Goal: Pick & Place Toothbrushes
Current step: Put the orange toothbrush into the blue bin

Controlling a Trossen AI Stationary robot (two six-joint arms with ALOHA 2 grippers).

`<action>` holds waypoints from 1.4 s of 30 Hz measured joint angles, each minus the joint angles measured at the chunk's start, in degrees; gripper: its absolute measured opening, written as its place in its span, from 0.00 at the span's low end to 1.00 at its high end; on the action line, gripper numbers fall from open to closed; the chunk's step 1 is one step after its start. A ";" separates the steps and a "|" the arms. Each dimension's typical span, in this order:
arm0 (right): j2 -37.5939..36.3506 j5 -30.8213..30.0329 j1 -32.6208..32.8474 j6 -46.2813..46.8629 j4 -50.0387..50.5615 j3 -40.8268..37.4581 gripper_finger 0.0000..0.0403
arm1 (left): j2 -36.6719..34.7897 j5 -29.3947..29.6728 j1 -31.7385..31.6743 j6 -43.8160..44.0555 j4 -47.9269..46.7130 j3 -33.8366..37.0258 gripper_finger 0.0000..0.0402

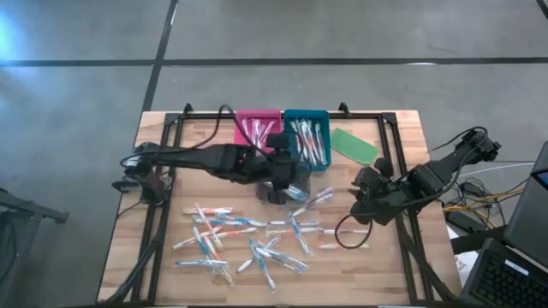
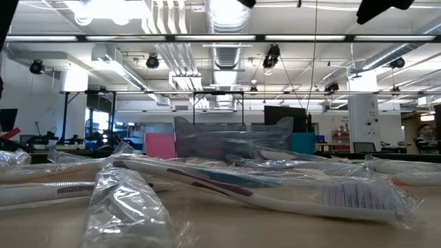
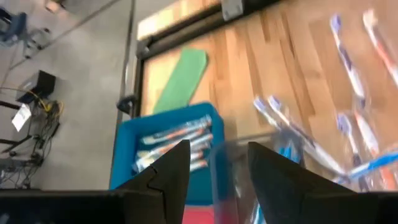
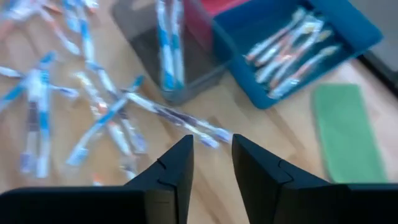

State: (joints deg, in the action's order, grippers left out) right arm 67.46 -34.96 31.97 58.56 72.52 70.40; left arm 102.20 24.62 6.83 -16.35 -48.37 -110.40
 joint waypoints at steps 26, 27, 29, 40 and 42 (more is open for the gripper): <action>0.90 -1.03 0.00 -1.94 -6.31 0.03 0.08 | -8.51 -0.04 5.66 -10.13 37.14 27.14 0.41; 0.90 -1.03 0.00 -2.02 -6.31 0.02 0.08 | -9.79 -0.02 5.80 -9.07 38.30 29.57 0.41; 0.90 -0.99 0.00 -1.44 -6.60 0.04 0.09 | -12.47 0.04 6.12 -7.54 41.99 34.81 0.41; 0.74 -1.11 -2.24 -2.22 -10.10 4.10 0.16 | -28.01 -0.13 6.87 -4.50 75.58 65.88 0.41; 0.87 -1.20 -2.34 -3.03 -10.57 4.39 0.17 | -30.81 -0.11 7.04 -4.62 77.37 69.30 0.41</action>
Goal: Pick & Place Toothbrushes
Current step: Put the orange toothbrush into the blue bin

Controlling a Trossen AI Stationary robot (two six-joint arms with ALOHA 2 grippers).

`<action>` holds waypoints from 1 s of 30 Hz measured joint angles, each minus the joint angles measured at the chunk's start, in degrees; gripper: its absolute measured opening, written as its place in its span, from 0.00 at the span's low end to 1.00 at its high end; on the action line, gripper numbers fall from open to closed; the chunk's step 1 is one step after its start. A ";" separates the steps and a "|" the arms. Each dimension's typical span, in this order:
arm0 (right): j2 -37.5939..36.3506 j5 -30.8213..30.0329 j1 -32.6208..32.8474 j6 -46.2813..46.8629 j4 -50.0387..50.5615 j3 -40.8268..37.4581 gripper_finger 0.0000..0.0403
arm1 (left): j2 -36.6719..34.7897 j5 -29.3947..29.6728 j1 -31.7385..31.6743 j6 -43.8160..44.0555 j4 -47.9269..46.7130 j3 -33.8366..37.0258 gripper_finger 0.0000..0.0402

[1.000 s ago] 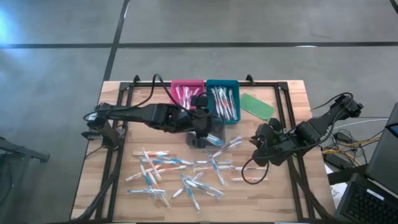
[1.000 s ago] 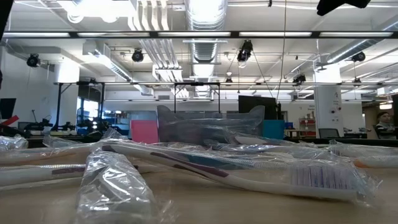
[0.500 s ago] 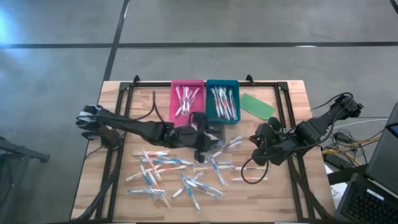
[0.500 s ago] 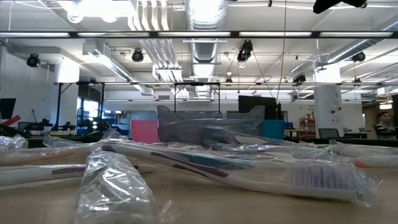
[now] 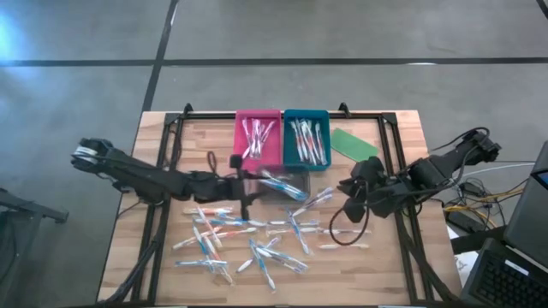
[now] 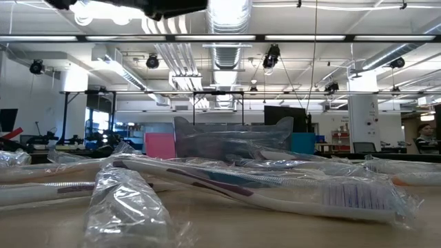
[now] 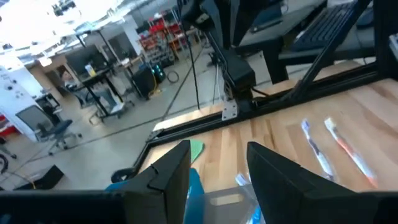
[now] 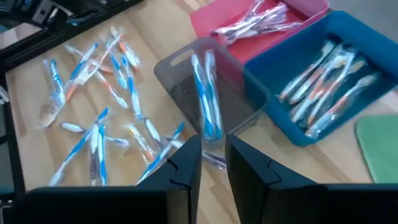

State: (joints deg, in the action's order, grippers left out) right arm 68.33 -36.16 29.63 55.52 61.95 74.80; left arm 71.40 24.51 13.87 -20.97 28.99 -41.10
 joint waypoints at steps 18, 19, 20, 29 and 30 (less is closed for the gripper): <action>0.19 -5.30 -0.32 -3.35 -5.18 0.06 0.31 | -17.25 -0.04 0.00 2.44 0.45 13.33 0.41; 0.20 -7.20 -0.43 -4.31 -5.19 0.03 0.32 | -17.53 -0.04 0.00 3.09 -0.02 13.98 0.41; 0.20 -8.55 -0.46 -5.18 -5.25 0.03 0.32 | -17.69 -0.03 0.00 3.42 -0.02 14.54 0.41; 0.08 -11.98 -0.62 -18.47 -12.06 0.01 0.38 | -17.99 -0.04 0.00 3.70 -0.69 17.82 0.41; 0.10 -11.98 -0.82 -21.30 -13.84 0.01 0.38 | -17.99 -0.04 0.00 3.70 -0.82 18.02 0.41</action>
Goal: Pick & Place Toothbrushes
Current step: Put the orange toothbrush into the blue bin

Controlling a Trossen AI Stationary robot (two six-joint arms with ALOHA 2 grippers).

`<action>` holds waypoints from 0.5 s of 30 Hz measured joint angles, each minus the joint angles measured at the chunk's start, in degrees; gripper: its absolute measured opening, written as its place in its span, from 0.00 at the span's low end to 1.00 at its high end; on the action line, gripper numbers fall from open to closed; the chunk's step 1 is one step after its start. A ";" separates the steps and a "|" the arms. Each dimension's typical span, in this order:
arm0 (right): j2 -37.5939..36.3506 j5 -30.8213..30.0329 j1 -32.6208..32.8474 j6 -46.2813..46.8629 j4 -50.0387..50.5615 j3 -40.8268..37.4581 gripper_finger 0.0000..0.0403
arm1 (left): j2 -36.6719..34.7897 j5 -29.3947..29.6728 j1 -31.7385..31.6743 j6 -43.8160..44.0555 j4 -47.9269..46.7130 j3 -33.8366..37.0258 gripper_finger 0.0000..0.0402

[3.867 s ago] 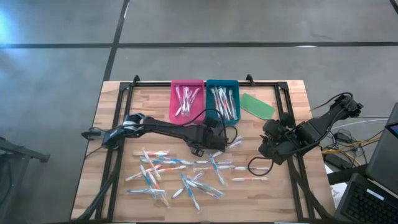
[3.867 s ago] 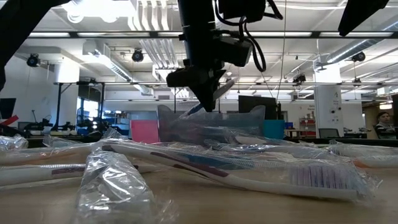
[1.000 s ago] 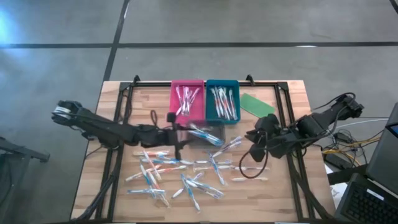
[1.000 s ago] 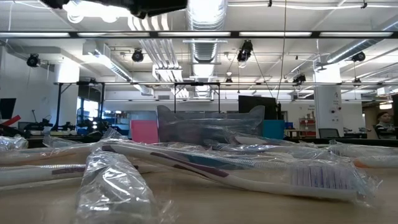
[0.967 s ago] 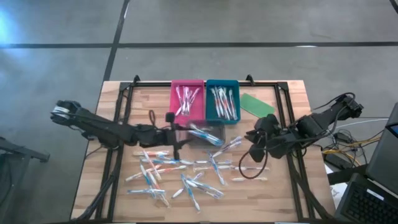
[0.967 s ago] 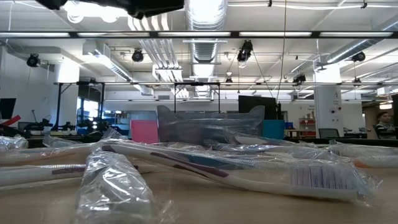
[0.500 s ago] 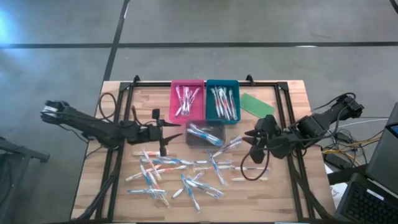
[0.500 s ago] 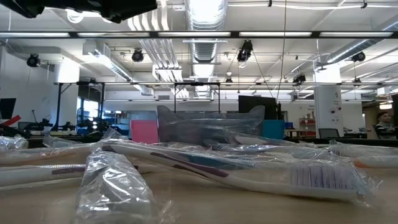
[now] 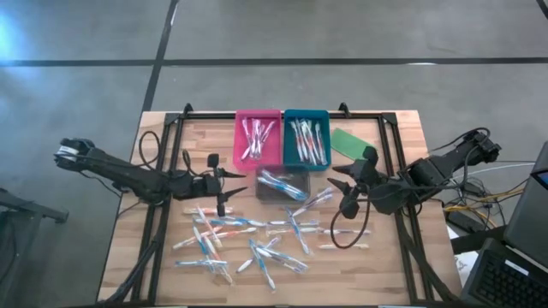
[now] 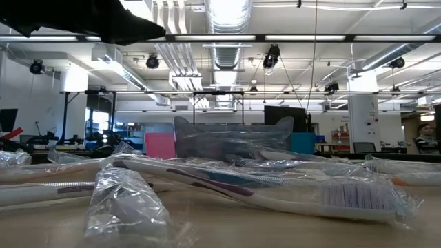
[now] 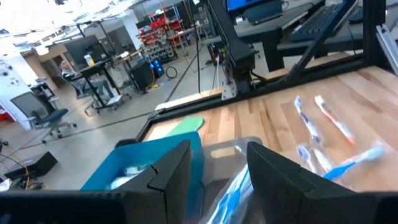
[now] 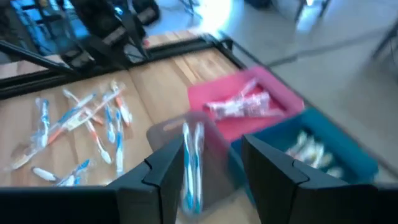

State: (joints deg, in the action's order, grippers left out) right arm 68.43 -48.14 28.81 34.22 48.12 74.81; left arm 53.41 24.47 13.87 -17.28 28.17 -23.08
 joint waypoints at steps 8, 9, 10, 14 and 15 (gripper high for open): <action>1.33 4.41 -0.13 -12.84 -10.57 0.00 0.40 | 0.00 0.00 0.00 1.38 -3.13 0.12 0.41; 1.97 5.15 0.18 -13.29 -11.07 0.00 0.40 | 0.00 0.00 0.00 1.42 -3.20 0.13 0.41; 2.73 5.98 0.41 -13.61 -11.34 0.00 0.39 | 0.00 0.00 0.00 1.43 -3.25 0.14 0.41; 7.18 9.78 2.24 -12.79 -11.06 0.00 0.35 | 0.00 0.00 0.00 1.49 -3.40 0.18 0.41; 8.44 10.93 2.86 -12.02 -11.04 0.00 0.34 | 0.00 0.00 0.00 1.49 -3.40 0.18 0.41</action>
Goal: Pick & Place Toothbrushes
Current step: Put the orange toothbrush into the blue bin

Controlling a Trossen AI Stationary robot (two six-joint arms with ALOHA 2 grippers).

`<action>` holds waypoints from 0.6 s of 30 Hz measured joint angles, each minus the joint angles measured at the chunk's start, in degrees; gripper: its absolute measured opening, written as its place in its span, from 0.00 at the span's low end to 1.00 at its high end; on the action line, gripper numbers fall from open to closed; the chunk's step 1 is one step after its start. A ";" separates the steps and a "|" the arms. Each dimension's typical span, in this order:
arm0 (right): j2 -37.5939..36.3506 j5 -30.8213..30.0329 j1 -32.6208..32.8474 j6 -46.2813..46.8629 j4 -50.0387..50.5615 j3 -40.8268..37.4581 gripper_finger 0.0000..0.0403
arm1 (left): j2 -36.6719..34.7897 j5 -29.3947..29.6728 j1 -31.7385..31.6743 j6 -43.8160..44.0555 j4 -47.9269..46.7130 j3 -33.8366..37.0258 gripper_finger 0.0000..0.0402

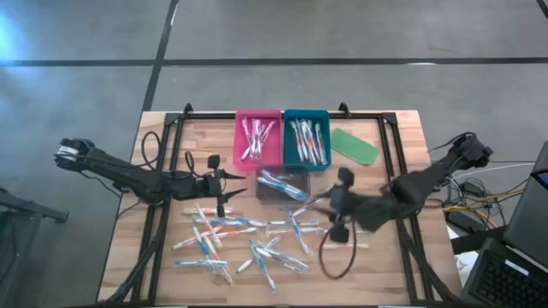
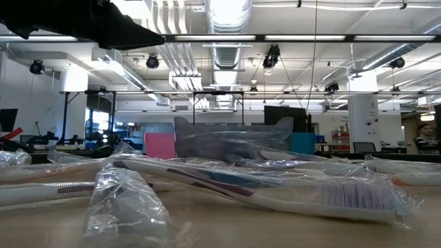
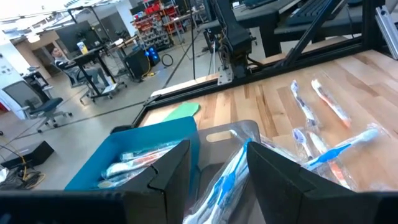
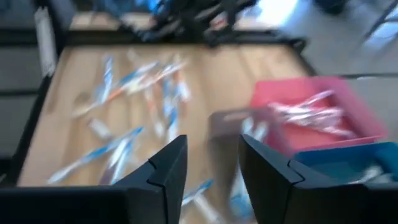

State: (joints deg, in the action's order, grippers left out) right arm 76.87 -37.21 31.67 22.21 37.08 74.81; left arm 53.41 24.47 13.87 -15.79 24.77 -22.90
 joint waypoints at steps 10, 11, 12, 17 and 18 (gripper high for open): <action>11.52 5.48 8.14 25.20 18.82 4.72 0.29 | 0.00 0.00 0.00 1.44 -0.10 0.00 0.41; 12.55 6.08 8.79 27.75 20.16 4.74 0.29 | 0.00 0.00 0.00 1.46 -0.20 0.00 0.41; 13.52 6.49 9.65 29.91 20.83 4.67 0.30 | 0.00 -0.02 0.00 1.46 -0.22 0.00 0.41; 19.74 11.17 12.24 34.59 22.33 4.15 0.33 | 0.01 -0.02 0.00 1.51 -0.20 0.00 0.41; 20.96 11.85 12.41 35.37 22.63 4.11 0.34 | 0.00 -0.02 0.00 1.55 -0.20 0.00 0.41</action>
State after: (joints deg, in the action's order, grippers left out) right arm 97.83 -25.36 44.08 57.57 59.71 78.91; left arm 53.41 24.45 13.87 -14.24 24.58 -22.90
